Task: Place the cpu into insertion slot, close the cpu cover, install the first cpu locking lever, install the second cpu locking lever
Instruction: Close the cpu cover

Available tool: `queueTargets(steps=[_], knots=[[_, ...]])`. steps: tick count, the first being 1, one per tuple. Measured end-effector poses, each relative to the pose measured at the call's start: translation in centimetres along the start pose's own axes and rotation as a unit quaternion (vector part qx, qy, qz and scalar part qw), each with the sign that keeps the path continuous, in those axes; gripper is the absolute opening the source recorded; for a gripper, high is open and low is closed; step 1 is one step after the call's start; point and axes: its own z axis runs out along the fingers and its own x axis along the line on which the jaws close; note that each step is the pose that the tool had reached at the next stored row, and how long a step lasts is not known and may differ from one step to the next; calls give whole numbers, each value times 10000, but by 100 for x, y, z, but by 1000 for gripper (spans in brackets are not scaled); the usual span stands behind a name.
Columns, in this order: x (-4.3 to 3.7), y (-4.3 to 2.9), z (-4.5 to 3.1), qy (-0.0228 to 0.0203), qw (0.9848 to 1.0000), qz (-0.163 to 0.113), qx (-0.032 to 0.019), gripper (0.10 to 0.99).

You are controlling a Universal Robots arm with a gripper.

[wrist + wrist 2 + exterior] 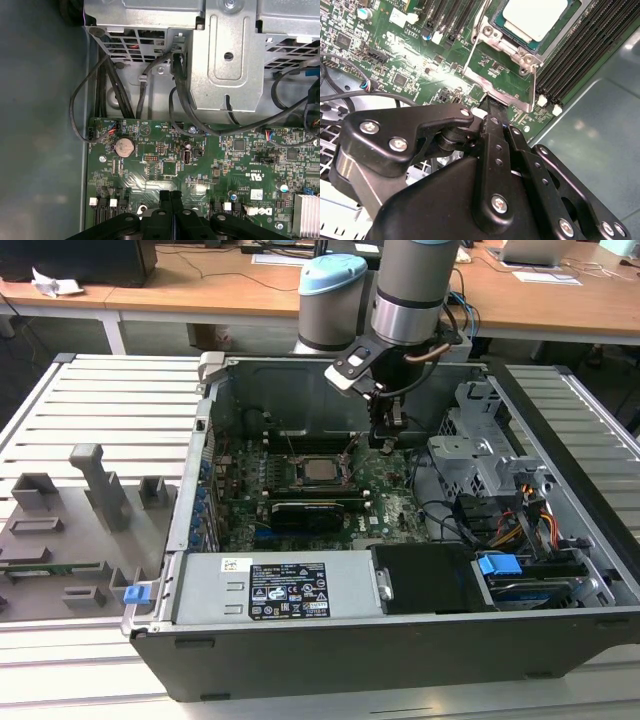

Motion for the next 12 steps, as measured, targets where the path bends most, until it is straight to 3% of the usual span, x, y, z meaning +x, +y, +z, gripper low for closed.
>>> queueTargets(steps=[12], knots=[[4,-95,2,0,10000,-1,0,110]])
